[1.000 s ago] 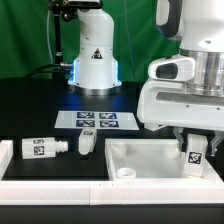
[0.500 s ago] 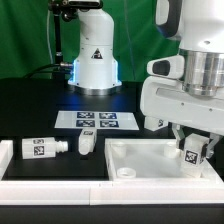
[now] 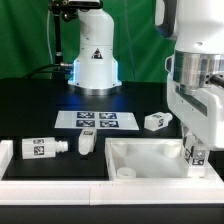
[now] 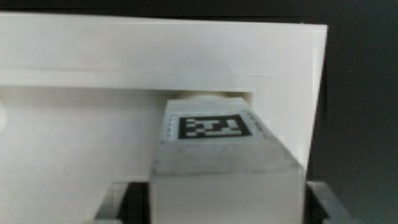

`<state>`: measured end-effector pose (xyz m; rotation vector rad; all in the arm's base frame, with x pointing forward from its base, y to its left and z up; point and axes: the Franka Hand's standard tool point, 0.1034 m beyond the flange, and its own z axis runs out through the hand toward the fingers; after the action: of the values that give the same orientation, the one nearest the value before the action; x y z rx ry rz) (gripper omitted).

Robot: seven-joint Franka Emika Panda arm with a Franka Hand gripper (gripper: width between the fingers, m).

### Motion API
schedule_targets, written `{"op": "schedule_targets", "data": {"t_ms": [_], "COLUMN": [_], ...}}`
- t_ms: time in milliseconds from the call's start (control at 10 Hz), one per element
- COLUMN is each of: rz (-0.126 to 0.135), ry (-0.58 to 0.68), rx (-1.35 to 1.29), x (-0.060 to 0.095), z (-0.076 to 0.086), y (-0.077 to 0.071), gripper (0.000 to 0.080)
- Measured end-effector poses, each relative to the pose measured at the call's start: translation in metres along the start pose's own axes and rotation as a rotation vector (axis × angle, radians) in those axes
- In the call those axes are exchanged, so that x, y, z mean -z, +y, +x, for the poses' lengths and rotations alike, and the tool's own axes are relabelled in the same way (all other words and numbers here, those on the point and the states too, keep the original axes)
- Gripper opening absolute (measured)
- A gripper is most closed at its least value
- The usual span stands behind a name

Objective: Assemble one leg

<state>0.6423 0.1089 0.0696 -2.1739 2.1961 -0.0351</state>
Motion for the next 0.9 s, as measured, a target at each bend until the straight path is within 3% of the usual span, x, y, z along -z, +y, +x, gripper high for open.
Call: {"op": "schedule_targets", "data": {"t_ms": [300, 400, 500, 700, 900], "rz": [0.008, 0.008, 0.008, 0.001, 0.010], "ry": [0.015, 0.016, 0.020, 0.016, 0.020], "rx": [-0.027, -0.002, 0.236, 0.563, 0.638], "x": [0.000, 0.000, 0.001, -0.003, -0.005], "z": [0.000, -0.001, -0.004, -0.015, -0.017], "y": [0.000, 0.001, 0.000, 0.003, 0.005], "gripper": [0.0287, 0.0458, 0.0581, 0.0628, 0.0645]}}
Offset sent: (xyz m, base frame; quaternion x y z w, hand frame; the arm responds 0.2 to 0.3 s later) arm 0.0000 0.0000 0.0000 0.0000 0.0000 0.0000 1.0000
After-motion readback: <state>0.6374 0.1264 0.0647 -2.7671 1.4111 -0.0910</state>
